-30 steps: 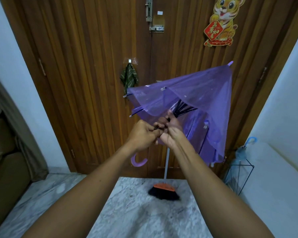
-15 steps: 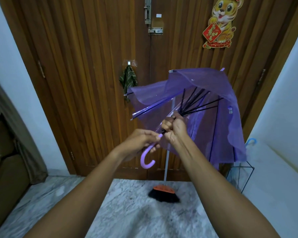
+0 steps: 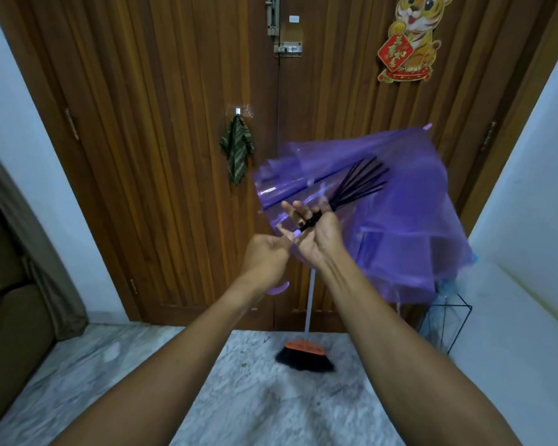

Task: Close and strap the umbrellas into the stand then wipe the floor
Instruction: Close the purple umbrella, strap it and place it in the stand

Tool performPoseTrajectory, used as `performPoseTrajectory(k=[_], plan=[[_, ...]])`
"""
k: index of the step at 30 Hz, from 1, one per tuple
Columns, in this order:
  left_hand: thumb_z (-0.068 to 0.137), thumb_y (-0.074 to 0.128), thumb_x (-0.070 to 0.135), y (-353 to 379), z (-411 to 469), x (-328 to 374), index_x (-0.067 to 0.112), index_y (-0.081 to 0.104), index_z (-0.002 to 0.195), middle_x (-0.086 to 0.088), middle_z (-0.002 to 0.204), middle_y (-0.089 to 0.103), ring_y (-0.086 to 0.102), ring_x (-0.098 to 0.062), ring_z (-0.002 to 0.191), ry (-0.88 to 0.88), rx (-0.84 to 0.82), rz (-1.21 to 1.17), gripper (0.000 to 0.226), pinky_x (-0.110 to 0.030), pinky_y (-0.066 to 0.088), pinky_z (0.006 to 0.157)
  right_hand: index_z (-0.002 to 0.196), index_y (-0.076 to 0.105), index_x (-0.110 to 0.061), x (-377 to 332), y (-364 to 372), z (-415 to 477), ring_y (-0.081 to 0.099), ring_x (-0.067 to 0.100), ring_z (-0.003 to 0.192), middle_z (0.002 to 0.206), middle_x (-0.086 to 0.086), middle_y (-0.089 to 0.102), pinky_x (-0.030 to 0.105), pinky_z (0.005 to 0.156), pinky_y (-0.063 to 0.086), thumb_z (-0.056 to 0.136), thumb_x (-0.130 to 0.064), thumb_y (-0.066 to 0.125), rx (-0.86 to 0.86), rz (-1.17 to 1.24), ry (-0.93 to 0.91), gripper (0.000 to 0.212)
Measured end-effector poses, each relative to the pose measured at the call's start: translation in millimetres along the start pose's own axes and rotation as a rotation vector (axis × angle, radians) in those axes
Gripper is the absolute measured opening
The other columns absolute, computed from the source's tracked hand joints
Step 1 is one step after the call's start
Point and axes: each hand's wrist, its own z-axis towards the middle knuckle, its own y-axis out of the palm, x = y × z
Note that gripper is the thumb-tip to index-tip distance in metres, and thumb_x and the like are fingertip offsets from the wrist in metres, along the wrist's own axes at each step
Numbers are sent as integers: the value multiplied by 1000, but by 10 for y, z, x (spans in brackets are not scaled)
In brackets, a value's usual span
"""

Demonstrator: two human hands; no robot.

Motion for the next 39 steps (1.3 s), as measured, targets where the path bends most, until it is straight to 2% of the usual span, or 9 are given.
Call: performPoseTrajectory(k=[10,15,19,22,26,29,34,36,39], plan=[[92,61,49,27,-63,-32,16,40,42,6,42,25,22,-17,45,-22,74,-23,64,-42,51,56,74,65,-7,174,-20,-71,73,25,73,73,8,69,39,77,44,91,-18,42,-130,-123,-70,30],[99,57,35,-29,-93,95,10,51,61,-4,54,29,28,-14,47,-54,103,-147,46,-15,35,32,93,54,-15,180,59,-80,72,23,83,98,5,74,32,68,45,107,-23,27,-88,-404,-93,31],[99,57,36,-84,-3,189,15,53,51,9,31,38,36,-4,28,5,180,-156,52,-25,44,46,131,57,-15,313,24,-118,71,22,107,123,5,72,41,91,57,103,-47,41,-50,-654,-78,45],[95,59,46,-198,112,245,17,50,41,9,32,35,36,-8,33,15,271,-169,63,-44,58,61,123,65,-25,296,-131,-249,66,20,118,130,-1,68,41,96,49,96,-44,48,-101,-857,15,37],[92,60,53,-280,231,251,18,32,46,10,39,24,27,-13,42,7,367,-166,64,-57,58,62,98,67,-22,94,-263,-295,70,17,83,113,3,72,24,62,47,100,-14,41,300,-663,-42,28],[86,57,63,-287,251,193,18,35,45,9,41,25,30,-19,54,32,388,-143,65,-60,57,68,108,57,-24,-118,-95,-315,61,11,89,103,-4,63,28,76,50,101,-30,47,460,-569,-337,13],[79,55,68,-177,189,28,19,44,50,0,55,34,33,-19,59,88,327,-176,58,-39,38,61,135,57,-23,-395,412,-53,68,23,111,127,0,69,48,98,54,57,-85,72,164,-569,-281,100],[87,57,59,-118,129,35,14,49,52,1,54,36,35,-16,54,130,264,-230,57,-37,36,59,136,56,-20,-354,511,-78,72,23,99,123,7,71,41,83,60,56,-70,85,90,-601,-228,99],[97,53,45,-100,66,83,7,48,55,12,44,36,33,-14,45,185,159,-172,57,-36,33,57,115,67,-10,-261,628,-161,71,26,77,103,16,76,33,62,57,73,-20,83,124,-645,-354,47]])
